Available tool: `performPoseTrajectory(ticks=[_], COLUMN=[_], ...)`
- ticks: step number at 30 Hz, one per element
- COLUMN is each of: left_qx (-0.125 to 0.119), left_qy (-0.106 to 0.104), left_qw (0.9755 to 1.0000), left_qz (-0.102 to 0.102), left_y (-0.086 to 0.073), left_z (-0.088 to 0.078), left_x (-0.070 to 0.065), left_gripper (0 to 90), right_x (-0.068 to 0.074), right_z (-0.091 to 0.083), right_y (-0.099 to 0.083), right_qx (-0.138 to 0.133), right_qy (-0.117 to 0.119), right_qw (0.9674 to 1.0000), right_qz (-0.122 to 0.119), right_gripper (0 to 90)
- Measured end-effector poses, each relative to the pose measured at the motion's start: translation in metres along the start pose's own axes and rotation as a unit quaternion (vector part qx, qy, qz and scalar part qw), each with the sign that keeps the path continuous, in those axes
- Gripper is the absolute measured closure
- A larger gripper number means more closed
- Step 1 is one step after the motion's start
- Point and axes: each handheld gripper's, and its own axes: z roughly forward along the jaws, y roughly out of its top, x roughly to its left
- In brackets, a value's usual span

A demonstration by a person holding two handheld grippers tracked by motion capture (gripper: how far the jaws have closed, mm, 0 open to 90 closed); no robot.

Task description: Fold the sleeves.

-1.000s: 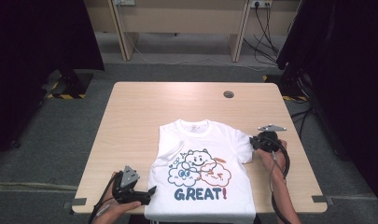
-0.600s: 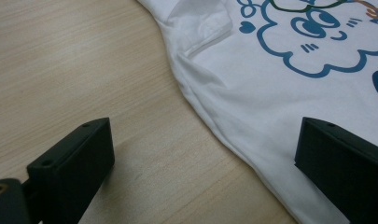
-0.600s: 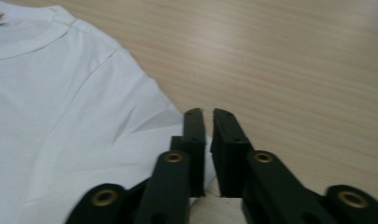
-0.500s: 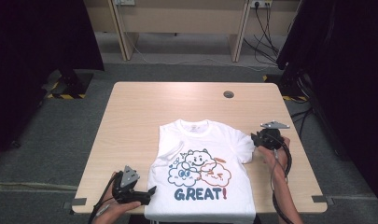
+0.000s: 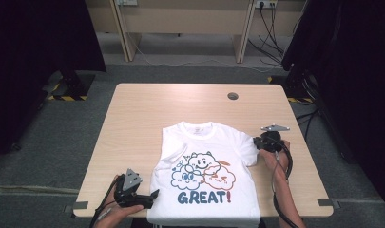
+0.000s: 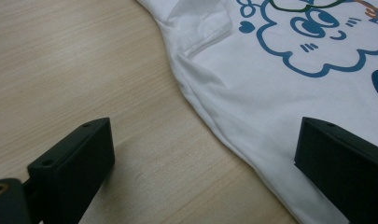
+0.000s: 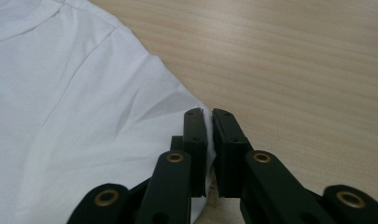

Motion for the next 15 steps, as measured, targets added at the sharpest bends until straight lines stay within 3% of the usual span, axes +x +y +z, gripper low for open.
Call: performPoseTrajectory(ticks=[6, 15], left_qx=[0.000, 0.000], left_qy=[0.000, 0.000], left_qw=[1.0000, 1.0000], left_qz=[0.000, 0.000], left_y=[0.000, 0.000], left_z=[0.000, 0.000], left_x=[0.000, 0.000], left_gripper=[3.8, 3.9], right_x=[0.009, 0.038], right_z=[-0.010, -0.031], right_y=[0.010, 0.032], right_qx=[-0.028, -0.067], right_qy=[-0.003, 0.022], right_qw=[0.9996, 0.9962], right_qz=[-0.008, -0.052], right_gripper=[86.3, 86.2])
